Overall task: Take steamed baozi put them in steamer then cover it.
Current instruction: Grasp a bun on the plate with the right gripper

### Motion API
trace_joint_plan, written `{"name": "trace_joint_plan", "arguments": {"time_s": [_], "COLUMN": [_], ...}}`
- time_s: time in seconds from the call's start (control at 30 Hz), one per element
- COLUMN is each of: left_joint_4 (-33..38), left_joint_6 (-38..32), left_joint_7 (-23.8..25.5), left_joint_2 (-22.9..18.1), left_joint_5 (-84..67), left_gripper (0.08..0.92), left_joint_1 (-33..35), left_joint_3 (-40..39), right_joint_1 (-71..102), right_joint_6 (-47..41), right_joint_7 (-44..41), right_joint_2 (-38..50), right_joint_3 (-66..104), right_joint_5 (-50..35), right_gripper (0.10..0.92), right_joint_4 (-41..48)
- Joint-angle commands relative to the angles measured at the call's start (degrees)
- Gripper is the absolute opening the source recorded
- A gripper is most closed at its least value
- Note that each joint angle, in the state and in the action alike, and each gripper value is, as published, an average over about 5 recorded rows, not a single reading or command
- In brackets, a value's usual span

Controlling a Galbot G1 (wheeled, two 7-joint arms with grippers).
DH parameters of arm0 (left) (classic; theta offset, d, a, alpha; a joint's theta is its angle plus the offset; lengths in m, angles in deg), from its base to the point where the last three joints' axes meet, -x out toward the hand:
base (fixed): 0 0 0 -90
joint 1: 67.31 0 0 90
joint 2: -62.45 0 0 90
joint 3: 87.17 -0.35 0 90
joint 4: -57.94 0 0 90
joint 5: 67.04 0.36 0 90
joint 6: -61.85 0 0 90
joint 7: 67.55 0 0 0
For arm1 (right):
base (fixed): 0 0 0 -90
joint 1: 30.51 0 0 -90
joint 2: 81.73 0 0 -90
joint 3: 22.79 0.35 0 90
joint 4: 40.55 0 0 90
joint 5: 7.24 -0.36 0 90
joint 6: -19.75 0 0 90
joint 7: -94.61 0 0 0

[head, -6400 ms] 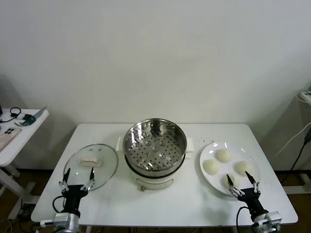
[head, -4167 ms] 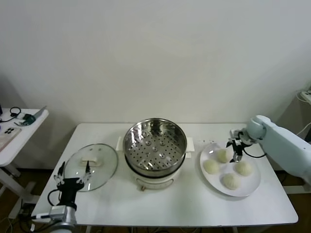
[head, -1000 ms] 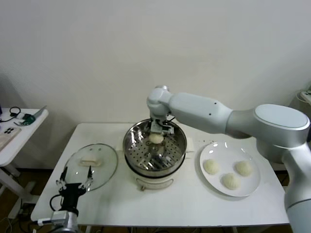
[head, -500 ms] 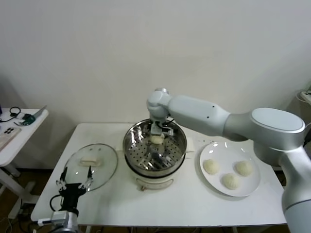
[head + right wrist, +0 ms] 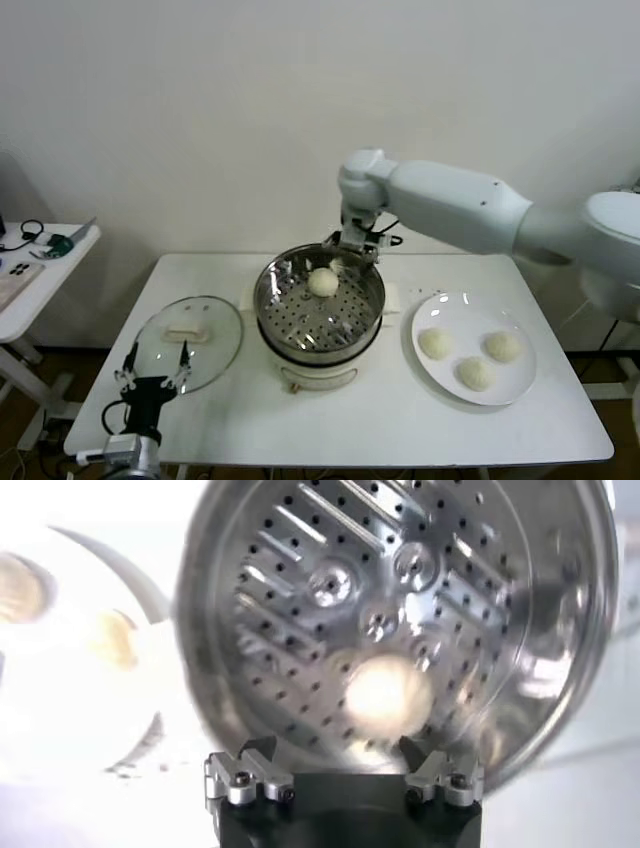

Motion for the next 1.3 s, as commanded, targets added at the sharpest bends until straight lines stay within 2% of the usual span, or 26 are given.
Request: {"name": "trace_joint_plan", "arguments": {"time_s": [0.03,0.2,0.33,0.6,0.87,1.3], "left_joint_4": [0.17,0.36,0.52,0.73,1.3,1.18], "left_joint_6": [0.0,-0.21,-0.3,-0.1,-0.1,-0.16], "left_joint_7": [0.01,0.01,0.01,-0.02,-0.06,-0.11], "left_joint_2": [0.03,0.03,0.04,0.12,-0.15,-0.16], "left_joint_5": [0.01,-0.03,-0.15,-0.13,-0.1,-0.09], "left_gripper": [0.823,0.823,0.823,0.823,0.823,0.823], "left_joint_1": [0.12,0.44,0.65,0.46,1.31,1.77], "left_joint_3": [-0.12,-0.3,-0.4,-0.43,-0.22,0.14], "right_joint_1": [-9.77,-9.86,-7.56,9.51,19.28,26.69], "right_joint_6": [-12.45,-19.81,-24.02,-30.42,-31.32,-32.16], "right_joint_7": [6.0,10.43,12.03,13.95,13.45,14.26], "right_joint_2": [14.55,22.61,28.03,33.65,32.1,22.91], "right_joint_3": [-12.16,-17.51,-19.27,-6.9,-0.91,5.35], "right_joint_5": [-26.86,-28.52,-26.39,-20.52,-18.21,-17.8], "right_gripper": [0.823,0.823,0.823,0.823,0.823,0.823], "right_joint_4": [-2.18,-5.45,-7.62,-7.83,-6.54,-1.72]}}
